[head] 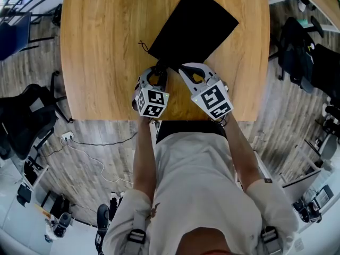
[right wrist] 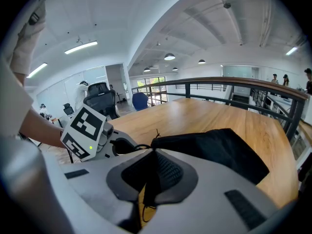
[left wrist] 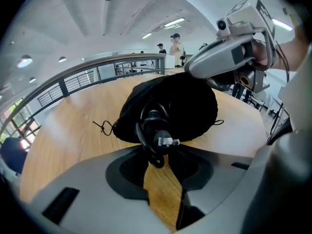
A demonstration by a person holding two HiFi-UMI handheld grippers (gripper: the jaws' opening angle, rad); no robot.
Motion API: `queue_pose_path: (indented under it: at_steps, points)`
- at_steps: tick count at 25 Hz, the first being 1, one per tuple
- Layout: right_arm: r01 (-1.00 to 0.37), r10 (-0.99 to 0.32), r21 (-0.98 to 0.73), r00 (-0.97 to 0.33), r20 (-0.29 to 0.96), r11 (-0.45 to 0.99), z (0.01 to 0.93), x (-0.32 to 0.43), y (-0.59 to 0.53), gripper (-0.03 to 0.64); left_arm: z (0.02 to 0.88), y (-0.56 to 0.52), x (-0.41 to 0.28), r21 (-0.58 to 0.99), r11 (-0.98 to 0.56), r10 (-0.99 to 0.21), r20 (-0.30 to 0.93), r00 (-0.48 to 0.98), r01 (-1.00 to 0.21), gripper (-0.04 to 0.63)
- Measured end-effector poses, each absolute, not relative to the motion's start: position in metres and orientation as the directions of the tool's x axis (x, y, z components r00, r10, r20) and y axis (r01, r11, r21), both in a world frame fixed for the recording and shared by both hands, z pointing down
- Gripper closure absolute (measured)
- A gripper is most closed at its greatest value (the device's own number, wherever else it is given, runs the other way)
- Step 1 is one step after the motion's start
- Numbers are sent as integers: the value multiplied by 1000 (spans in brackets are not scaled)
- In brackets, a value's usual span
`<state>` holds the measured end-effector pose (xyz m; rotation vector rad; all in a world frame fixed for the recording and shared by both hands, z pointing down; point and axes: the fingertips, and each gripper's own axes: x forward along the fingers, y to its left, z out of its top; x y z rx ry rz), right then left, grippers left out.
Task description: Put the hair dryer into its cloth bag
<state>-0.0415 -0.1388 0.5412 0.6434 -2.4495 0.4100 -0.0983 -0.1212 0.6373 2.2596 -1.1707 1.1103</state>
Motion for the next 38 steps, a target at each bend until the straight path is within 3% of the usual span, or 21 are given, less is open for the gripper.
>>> queue_pose_path:
  at_steps: [28,36,38]
  points:
    - [-507,-335,-154,-738,585,848,538,-51,-133,589,640,-162,-52,19,-629,-505,750,427,-777,443]
    - [-512,-321,-178,-734,599,840,549,-46,-131,588,651,-159,-45,69,-636,-478,747,463,-769,423]
    - [-515,-322,-177,-731,602,839,551,-47,-131,588,650,-156,-46,82,-642,-470,743,476,-762,391]
